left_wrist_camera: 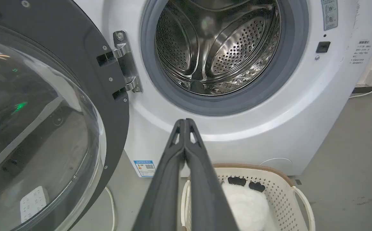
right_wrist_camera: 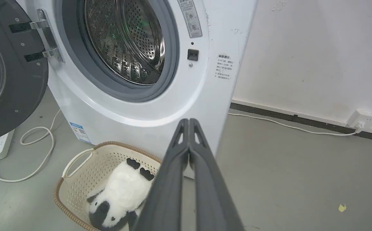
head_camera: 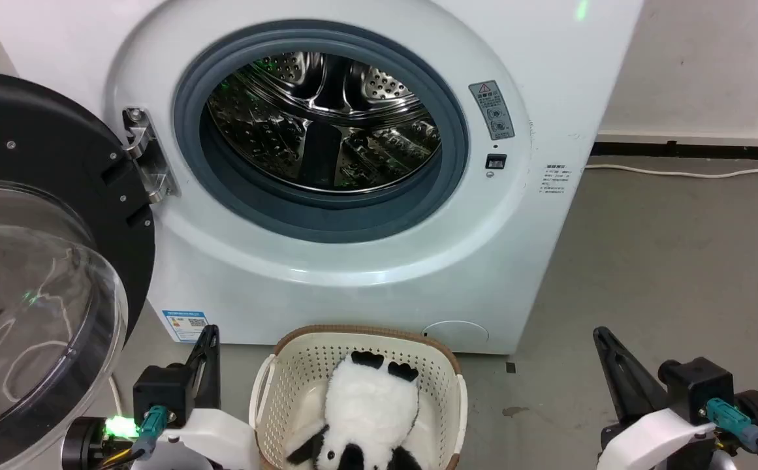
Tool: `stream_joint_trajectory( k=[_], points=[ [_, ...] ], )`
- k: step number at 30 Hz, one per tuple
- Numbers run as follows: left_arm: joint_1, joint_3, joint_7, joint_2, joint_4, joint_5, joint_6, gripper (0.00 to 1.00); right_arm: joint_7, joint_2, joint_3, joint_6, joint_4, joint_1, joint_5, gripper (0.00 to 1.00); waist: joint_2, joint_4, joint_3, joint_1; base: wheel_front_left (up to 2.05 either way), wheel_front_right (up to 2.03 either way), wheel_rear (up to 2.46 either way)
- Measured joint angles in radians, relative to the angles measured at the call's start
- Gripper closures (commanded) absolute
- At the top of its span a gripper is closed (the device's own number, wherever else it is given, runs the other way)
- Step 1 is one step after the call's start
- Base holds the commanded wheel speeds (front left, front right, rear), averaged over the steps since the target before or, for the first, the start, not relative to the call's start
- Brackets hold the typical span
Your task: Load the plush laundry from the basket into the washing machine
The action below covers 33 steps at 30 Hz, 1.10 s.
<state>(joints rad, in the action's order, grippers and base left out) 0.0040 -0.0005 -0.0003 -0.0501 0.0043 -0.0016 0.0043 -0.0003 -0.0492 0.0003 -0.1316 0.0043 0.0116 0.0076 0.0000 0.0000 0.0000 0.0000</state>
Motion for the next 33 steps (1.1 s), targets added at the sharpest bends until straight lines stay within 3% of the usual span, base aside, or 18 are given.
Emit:
stream_joint_trajectory(
  k=[22,23,33],
  points=[
    [0.0,0.0,0.0,0.0,0.0,0.0,0.0,1.0,0.0,0.0,0.0,0.0,0.0,0.0,0.0,1.0,0.0,0.0,0.0,0.0,0.0,0.0,0.0],
    [0.0,0.001,0.0,0.0,0.0,0.0,0.0,0.0,0.0,0.0,0.0,0.0,0.0,0.0,0.0,0.0,0.0,0.0,0.0,0.0,0.0,0.0,0.0],
    [0.0,-0.003,-0.002,0.0,0.0,0.0,0.002,0.0,-0.002,0.0,0.0,0.0,0.001,0.0,0.002,0.0,0.0,-0.001,-0.002,0.0,0.0,0.0,0.0]
  ],
)
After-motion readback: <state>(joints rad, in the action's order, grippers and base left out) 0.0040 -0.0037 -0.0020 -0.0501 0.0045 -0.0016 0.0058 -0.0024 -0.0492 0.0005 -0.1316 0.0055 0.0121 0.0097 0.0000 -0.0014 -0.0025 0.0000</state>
